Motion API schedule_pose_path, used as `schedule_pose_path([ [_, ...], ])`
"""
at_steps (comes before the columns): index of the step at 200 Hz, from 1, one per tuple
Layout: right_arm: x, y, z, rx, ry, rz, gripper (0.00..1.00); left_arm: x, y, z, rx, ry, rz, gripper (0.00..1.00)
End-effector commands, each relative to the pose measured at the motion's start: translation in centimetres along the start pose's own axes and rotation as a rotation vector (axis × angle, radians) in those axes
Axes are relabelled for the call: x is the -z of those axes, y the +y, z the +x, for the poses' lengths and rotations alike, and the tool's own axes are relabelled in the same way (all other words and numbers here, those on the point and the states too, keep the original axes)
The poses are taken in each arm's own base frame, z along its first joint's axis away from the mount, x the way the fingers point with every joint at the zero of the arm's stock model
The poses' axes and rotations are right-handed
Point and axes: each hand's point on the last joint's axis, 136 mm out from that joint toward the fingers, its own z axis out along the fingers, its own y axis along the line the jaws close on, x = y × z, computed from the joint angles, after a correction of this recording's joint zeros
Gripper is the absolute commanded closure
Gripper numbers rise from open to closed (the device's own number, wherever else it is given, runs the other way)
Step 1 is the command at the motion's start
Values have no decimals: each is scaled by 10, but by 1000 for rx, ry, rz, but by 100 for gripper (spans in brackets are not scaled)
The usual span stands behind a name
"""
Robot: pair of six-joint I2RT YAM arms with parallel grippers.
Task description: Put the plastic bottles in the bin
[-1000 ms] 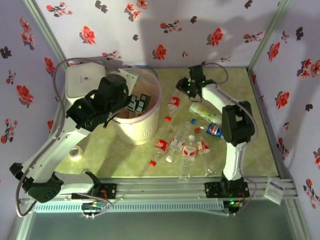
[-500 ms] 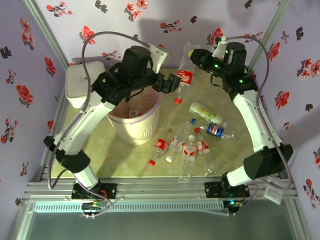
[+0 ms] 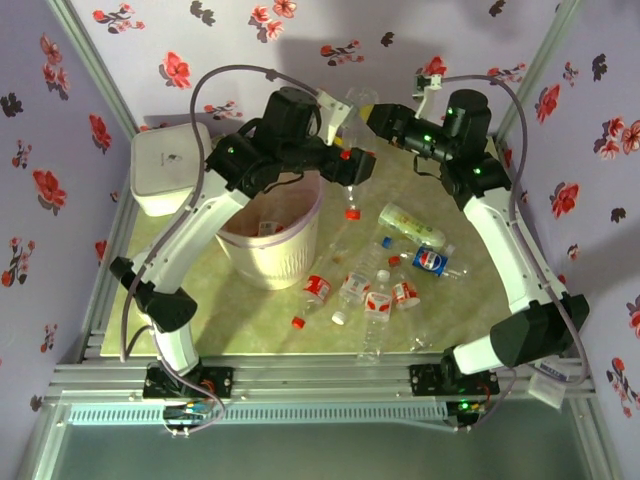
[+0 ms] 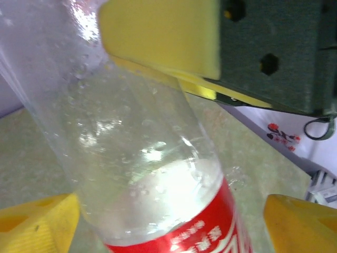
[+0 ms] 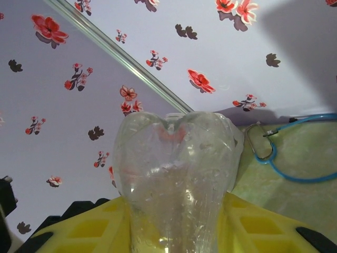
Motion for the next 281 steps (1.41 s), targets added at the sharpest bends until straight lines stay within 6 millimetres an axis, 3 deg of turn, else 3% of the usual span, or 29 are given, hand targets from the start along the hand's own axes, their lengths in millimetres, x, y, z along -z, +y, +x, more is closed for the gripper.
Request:
schedule_pose_path([
  [1, 5, 20, -2, 50, -11, -56, 61, -11, 0, -3, 19, -19, 33, 17],
  [45, 8, 27, -6, 68, -35, -79, 62, -19, 12, -3, 31, -15, 12, 38],
  [95, 1, 17, -5, 63, -40, -68, 59, -26, 27, -2, 46, -16, -11, 56],
  [120, 0, 9, -3, 68, -35, -31, 44, -29, 37, -3, 59, -22, -26, 59],
  [135, 2, 3, -5, 87, -35, 18, 25, -29, 42, -5, 62, -32, -31, 59],
  [148, 8, -8, -7, 98, -39, 87, 15, -28, 45, -8, 66, -40, -35, 60],
  [180, 36, -42, -15, 91, -86, 265, 9, -19, 48, -16, 54, -66, -44, 60],
  [206, 60, -67, -13, 78, -107, 373, 9, 5, 54, -27, 23, -87, -65, 60],
  [236, 76, -91, 2, 89, -64, 484, 9, 52, 65, -35, 9, -114, -104, 61],
  [270, 95, -123, 30, 112, 27, 645, 9, 105, 87, -22, 20, -97, -186, 62],
  [281, 103, -134, 39, 103, 44, 698, 9, 119, 96, -7, 30, -55, -233, 64],
])
